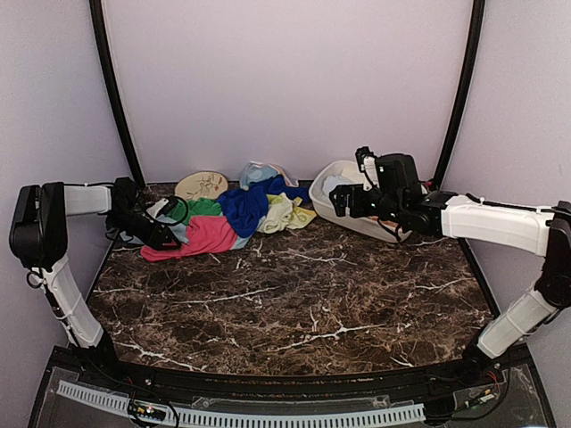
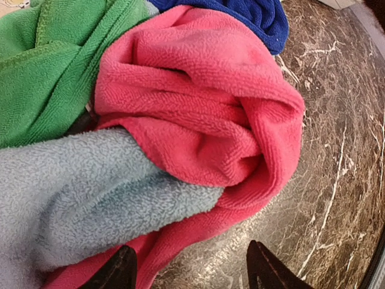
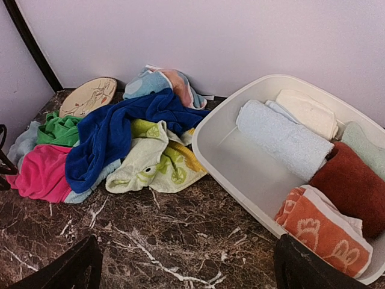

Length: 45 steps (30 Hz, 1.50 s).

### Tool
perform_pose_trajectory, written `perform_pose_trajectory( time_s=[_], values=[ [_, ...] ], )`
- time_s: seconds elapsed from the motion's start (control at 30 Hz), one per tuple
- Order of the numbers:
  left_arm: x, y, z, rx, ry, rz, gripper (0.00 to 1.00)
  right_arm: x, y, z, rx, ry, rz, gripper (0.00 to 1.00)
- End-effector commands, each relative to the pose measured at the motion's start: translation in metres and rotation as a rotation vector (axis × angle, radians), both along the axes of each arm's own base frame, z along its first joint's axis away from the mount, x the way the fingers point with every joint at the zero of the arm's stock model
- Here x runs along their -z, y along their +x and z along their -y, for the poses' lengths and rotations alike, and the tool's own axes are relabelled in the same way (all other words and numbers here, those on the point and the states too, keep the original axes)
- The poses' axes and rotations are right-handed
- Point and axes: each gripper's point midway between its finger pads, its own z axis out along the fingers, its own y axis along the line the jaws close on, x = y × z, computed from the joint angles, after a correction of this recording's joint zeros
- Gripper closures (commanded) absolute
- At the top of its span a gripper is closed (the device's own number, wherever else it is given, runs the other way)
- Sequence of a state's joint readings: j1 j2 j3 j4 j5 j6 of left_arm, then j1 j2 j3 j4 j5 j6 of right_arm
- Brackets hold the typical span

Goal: Roll the towels
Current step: Pick up the towel from the towel pile.

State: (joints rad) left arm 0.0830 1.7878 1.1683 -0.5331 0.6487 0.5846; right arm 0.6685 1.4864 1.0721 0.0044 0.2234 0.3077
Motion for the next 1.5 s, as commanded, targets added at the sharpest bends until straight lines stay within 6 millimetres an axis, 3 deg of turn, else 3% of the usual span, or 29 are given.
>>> perform_pose_trajectory(
  time_s=[0.0, 0.27, 0.33, 0.43, 0.5, 0.6, 0.77, 0.93, 1.17, 1.3, 1.47],
  values=[
    [0.011, -0.017, 0.002, 0.041, 0.009, -0.057, 0.35, -0.014, -0.005, 0.001, 0.022, -0.023, 0.048, 0.01],
    [0.023, -0.023, 0.028, 0.111, 0.045, -0.088, 0.36, -0.005, -0.015, -0.012, -0.011, -0.036, 0.022, 0.03],
    [0.023, -0.018, 0.033, 0.108, 0.042, -0.092, 0.48, -0.006, -0.016, -0.012, -0.010, -0.030, 0.022, 0.04],
    [0.015, -0.010, 0.036, 0.099, 0.028, -0.091, 0.74, -0.006, -0.018, -0.010, -0.008, -0.028, 0.015, 0.06],
    [0.008, -0.008, 0.036, 0.099, 0.031, -0.085, 0.98, -0.007, -0.021, -0.009, -0.011, -0.022, 0.015, 0.07],
    [-0.011, -0.008, 0.037, 0.107, 0.022, -0.066, 1.00, -0.010, -0.024, -0.010, -0.021, -0.012, 0.017, 0.09],
    [-0.078, -0.026, 0.054, 0.171, -0.068, -0.034, 1.00, -0.017, -0.022, -0.014, -0.037, -0.020, 0.018, 0.11],
    [-0.175, -0.042, 0.079, 0.250, -0.206, 0.092, 1.00, -0.029, -0.020, -0.018, -0.048, -0.007, 0.033, 0.13],
    [-0.298, -0.036, 0.085, 0.268, -0.248, 0.434, 1.00, -0.028, -0.023, -0.014, -0.045, -0.031, 0.011, 0.13],
    [-0.337, -0.048, 0.102, 0.331, -0.333, 0.443, 1.00, -0.039, -0.027, -0.008, -0.038, -0.021, 0.025, 0.13],
    [-0.363, -0.080, 0.128, 0.447, -0.418, 0.459, 1.00, -0.047, -0.031, -0.003, -0.028, -0.014, 0.035, 0.13]
  ],
)
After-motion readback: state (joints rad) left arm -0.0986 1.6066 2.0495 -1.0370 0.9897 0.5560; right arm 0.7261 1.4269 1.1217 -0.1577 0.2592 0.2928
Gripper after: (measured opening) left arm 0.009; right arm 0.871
